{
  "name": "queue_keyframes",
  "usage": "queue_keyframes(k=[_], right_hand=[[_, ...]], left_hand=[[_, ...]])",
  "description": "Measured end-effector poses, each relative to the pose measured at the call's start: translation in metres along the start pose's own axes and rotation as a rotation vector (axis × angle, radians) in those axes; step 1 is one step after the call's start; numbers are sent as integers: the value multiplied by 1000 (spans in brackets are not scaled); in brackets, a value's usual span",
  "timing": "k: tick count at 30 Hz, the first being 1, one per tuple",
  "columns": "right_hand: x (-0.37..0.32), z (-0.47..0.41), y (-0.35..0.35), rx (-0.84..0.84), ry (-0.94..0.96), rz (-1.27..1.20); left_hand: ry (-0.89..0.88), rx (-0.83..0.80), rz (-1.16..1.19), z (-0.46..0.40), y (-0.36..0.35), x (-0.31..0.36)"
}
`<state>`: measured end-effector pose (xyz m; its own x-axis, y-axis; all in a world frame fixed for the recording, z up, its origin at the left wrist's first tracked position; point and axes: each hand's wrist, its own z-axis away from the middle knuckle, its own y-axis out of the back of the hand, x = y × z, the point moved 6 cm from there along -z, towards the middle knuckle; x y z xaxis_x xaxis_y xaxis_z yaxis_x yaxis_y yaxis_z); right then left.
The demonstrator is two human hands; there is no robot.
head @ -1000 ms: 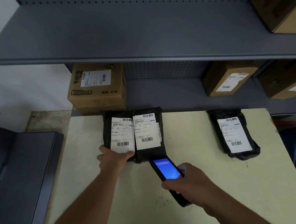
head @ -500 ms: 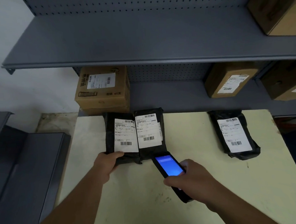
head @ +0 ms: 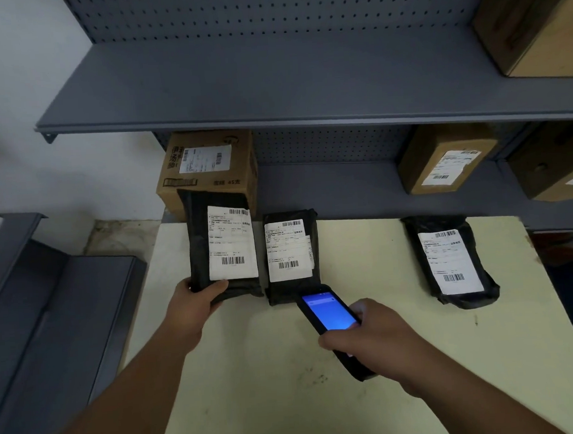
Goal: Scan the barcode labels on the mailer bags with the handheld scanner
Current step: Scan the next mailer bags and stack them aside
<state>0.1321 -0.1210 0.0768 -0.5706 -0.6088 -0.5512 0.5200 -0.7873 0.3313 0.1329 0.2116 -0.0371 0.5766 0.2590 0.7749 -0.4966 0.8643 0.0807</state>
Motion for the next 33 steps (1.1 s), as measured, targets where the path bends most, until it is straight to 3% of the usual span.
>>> queue_keyframes(k=[18,33], right_hand=[[-11,9,10,55,53,73],[-8,10,11,26,51,70]], left_hand=[[-82,-115,-40,37,-74,-5],[-104,-107,-64,36,-85,-17]])
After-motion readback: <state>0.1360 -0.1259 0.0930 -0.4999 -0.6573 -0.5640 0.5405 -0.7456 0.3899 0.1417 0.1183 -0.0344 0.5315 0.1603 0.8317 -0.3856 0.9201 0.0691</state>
